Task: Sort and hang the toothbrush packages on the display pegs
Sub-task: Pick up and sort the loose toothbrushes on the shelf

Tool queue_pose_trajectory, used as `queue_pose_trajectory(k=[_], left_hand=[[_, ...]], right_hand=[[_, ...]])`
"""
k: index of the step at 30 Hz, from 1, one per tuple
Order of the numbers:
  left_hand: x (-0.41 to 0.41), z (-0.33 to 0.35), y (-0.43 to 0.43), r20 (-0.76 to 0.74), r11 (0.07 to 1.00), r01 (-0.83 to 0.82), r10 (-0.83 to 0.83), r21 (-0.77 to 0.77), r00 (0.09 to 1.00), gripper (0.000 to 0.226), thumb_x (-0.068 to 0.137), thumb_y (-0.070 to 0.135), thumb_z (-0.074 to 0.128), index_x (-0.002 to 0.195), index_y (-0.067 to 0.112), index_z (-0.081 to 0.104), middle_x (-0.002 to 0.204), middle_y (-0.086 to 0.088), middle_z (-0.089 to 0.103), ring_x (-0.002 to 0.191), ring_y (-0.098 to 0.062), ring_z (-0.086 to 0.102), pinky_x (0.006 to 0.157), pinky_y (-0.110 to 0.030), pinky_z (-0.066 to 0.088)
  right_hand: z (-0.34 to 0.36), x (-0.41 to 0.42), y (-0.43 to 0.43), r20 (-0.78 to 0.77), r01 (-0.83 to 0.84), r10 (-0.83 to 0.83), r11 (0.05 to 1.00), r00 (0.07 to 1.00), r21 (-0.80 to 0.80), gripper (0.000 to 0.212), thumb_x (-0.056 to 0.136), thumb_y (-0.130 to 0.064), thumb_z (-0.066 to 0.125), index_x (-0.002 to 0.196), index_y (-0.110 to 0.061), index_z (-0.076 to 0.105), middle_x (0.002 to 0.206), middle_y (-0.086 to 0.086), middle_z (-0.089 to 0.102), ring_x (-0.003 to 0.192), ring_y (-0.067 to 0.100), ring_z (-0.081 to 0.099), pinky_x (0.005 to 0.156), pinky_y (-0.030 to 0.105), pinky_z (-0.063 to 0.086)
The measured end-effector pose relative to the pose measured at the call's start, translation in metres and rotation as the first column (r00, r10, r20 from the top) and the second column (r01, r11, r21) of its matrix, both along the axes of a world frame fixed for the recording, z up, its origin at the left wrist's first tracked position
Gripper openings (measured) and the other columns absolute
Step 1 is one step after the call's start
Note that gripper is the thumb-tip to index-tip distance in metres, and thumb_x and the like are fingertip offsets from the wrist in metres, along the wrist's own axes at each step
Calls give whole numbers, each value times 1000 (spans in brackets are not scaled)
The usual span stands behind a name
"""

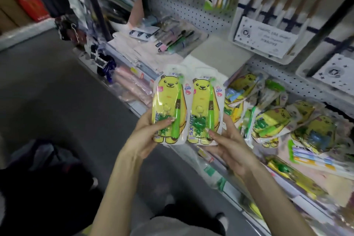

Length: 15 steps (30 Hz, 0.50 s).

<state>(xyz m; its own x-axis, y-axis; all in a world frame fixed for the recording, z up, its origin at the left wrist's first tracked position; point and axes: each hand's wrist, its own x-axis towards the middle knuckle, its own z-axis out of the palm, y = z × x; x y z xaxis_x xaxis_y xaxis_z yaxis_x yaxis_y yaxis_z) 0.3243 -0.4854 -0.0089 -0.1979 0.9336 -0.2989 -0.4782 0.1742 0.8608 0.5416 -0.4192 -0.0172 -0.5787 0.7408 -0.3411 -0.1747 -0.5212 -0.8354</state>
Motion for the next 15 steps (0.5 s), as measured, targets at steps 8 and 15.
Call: queue_pose_trajectory(k=[8,15], left_hand=[[-66,7,-2,-322,997,-65,48,-42,945,32,93,19,57,125,24,52,118,-2,68,103,-19,68,83,-41,58],[-118,14,-3,-292,995,21,-49,-97,955,49,86,6,67,127,23,45,110,-2,70,92,-27,71,64,-49,60]], right_hand=[[0,-84,11,-62,-11,15,998,998,64,65,84,1,59,141,-25,40,135,9,59,114,37,63,86,55,54],[2,-137,32,-86,-67,72,996,994,63,67,85,7,56,141,-27,41,136,9,58,114,39,62,88,60,52]])
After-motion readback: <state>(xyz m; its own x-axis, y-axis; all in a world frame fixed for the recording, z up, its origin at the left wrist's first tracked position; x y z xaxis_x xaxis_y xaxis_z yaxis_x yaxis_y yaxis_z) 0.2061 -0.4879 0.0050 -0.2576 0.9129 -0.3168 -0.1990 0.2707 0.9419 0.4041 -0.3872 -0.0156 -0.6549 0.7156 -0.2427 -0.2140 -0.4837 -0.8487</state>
